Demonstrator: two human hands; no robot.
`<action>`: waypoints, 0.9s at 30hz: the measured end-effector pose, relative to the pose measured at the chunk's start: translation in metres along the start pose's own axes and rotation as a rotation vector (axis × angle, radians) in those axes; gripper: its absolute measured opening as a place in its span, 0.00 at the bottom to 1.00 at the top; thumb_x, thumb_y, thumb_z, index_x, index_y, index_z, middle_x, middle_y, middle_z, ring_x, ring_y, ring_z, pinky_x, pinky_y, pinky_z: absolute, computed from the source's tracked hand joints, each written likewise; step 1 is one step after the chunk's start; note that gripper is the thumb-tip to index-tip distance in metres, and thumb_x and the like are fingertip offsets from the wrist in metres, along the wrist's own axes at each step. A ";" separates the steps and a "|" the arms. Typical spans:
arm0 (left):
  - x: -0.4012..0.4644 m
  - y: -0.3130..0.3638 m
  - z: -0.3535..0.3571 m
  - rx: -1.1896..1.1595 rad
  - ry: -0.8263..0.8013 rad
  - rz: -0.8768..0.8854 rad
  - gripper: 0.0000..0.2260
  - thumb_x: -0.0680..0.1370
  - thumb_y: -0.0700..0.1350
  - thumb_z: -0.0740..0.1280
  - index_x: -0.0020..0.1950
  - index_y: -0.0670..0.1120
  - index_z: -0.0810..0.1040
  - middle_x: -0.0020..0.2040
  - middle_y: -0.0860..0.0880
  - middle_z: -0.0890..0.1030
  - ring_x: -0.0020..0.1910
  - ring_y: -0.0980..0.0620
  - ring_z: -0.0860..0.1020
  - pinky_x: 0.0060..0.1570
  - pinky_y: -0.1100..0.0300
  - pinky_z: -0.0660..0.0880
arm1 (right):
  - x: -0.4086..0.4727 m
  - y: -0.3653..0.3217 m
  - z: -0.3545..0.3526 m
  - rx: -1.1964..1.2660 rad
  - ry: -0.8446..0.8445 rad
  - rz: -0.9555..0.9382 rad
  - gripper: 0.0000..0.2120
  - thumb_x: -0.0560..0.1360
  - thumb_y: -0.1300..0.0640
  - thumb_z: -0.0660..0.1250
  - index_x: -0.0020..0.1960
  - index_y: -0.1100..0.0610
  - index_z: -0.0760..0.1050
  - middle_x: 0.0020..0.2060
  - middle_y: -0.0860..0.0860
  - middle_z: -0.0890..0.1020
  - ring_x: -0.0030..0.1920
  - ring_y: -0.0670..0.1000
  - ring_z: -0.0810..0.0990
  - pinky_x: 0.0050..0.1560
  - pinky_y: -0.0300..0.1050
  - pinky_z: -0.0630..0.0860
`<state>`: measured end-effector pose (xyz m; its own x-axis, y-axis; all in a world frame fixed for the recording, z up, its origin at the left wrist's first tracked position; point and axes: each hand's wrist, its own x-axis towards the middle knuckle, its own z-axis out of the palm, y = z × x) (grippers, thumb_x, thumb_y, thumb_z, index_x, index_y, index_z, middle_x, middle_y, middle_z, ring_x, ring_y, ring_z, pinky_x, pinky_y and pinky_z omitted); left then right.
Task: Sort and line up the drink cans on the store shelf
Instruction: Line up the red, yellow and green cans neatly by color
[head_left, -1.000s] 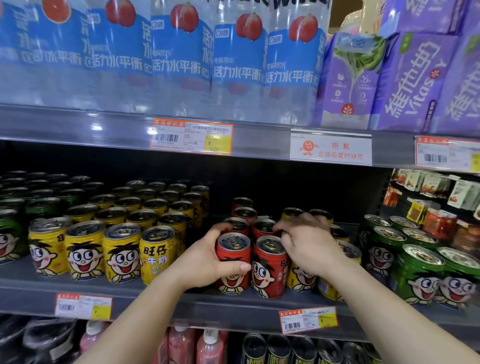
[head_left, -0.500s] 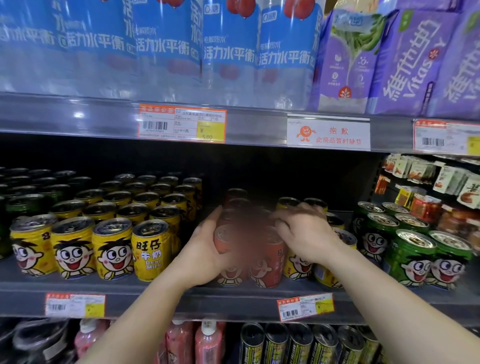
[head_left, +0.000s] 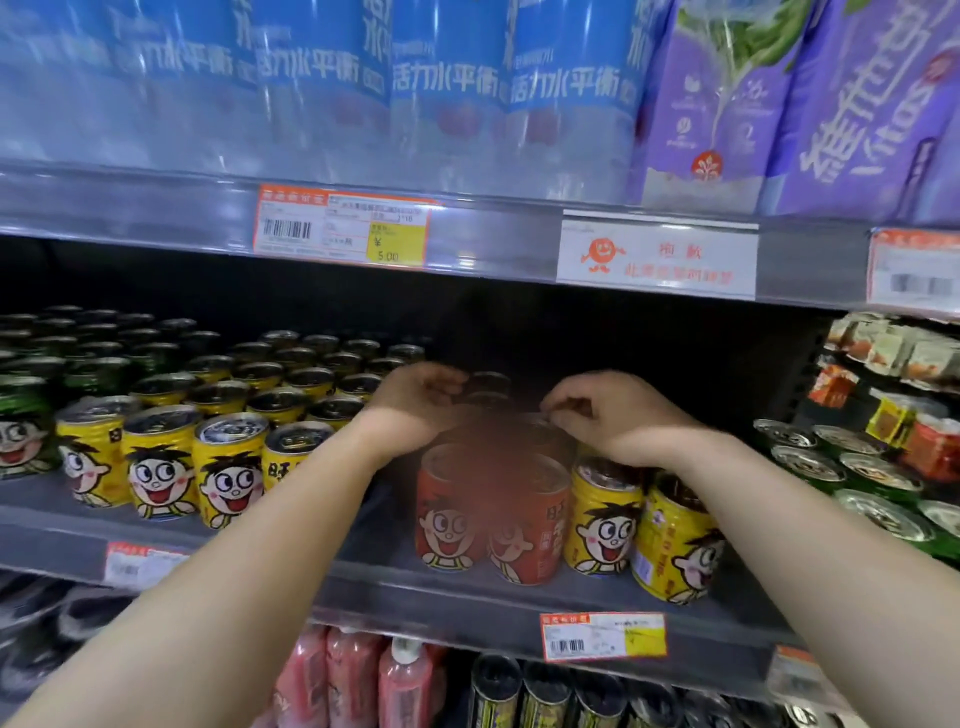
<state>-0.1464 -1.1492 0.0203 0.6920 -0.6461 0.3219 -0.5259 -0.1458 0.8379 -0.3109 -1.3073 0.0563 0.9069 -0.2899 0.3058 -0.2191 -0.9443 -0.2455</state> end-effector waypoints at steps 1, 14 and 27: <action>0.004 -0.001 0.002 0.027 -0.014 -0.018 0.21 0.68 0.45 0.77 0.59 0.45 0.78 0.51 0.50 0.81 0.46 0.57 0.78 0.45 0.71 0.73 | 0.005 0.005 0.000 0.003 -0.005 -0.007 0.10 0.77 0.50 0.63 0.57 0.45 0.78 0.53 0.41 0.79 0.51 0.43 0.75 0.51 0.37 0.70; 0.017 0.001 0.016 0.114 -0.194 -0.162 0.13 0.73 0.50 0.70 0.58 0.53 0.79 0.56 0.52 0.80 0.51 0.58 0.77 0.50 0.65 0.71 | 0.026 0.035 0.009 -0.018 -0.066 -0.130 0.11 0.77 0.52 0.65 0.58 0.48 0.78 0.54 0.46 0.80 0.51 0.44 0.76 0.47 0.35 0.69; 0.009 -0.009 0.016 -0.139 -0.145 -0.209 0.11 0.78 0.49 0.64 0.59 0.52 0.79 0.52 0.53 0.81 0.49 0.58 0.78 0.43 0.67 0.73 | 0.033 0.003 0.013 -0.068 -0.307 -0.035 0.20 0.82 0.49 0.51 0.73 0.48 0.63 0.72 0.50 0.67 0.70 0.52 0.67 0.66 0.41 0.64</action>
<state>-0.1438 -1.1657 0.0089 0.6948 -0.7150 0.0776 -0.2993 -0.1893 0.9352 -0.2769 -1.3182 0.0538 0.9784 -0.2060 0.0185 -0.1997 -0.9642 -0.1746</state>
